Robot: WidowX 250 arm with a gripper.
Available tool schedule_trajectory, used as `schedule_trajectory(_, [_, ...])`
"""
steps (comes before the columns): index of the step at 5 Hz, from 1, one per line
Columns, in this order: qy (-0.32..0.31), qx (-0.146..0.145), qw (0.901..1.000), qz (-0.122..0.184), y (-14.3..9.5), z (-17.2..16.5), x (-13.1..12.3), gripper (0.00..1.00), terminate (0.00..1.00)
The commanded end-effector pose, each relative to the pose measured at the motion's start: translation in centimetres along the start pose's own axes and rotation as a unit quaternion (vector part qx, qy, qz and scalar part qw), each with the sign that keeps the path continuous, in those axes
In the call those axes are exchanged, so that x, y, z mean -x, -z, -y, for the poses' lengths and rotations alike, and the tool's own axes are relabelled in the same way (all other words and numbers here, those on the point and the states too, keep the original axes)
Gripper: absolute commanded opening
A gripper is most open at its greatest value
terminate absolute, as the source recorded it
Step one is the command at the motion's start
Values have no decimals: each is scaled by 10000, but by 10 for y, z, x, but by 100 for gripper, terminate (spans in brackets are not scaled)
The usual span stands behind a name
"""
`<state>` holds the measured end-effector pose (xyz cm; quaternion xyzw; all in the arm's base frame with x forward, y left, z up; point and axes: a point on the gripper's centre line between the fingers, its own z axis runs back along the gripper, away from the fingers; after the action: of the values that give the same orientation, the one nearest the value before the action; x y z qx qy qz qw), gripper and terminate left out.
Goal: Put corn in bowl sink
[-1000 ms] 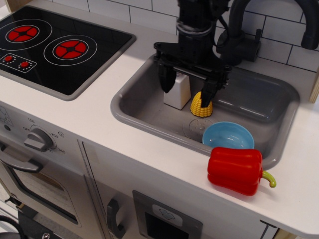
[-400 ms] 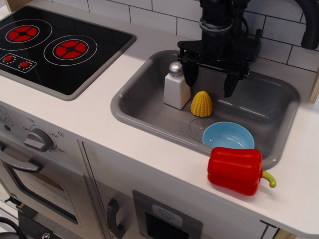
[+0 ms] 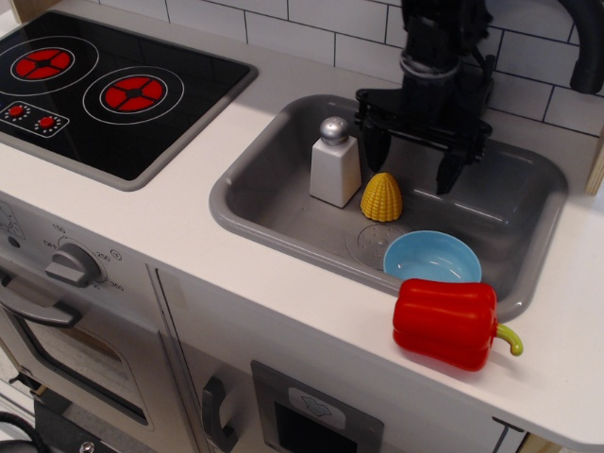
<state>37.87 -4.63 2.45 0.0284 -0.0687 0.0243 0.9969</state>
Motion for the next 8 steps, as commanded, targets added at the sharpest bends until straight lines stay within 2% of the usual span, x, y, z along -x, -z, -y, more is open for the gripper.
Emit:
schedule_trajectory(1, [30,-344,9992,217,9,-3,-10,100,0])
schedule_trajectory(2, [45,-381,9991,166,19,0,-12,100,0])
schedule_trajectory(4, [25,-206,9997,88,22,4,-10,100,0])
schedule_trajectory(5, [-57,-143,9999,2,21,4,-10,0,0])
schedule_trajectory(6, [-93,-162,9998,-27,20,3,-10,0,0])
schedule_trajectory(7, [-170,-64,9998,54,7,4,-11,0,0])
schedule_trajectory(8, [-191,224,9996,59,-17,8,-7,0,0])
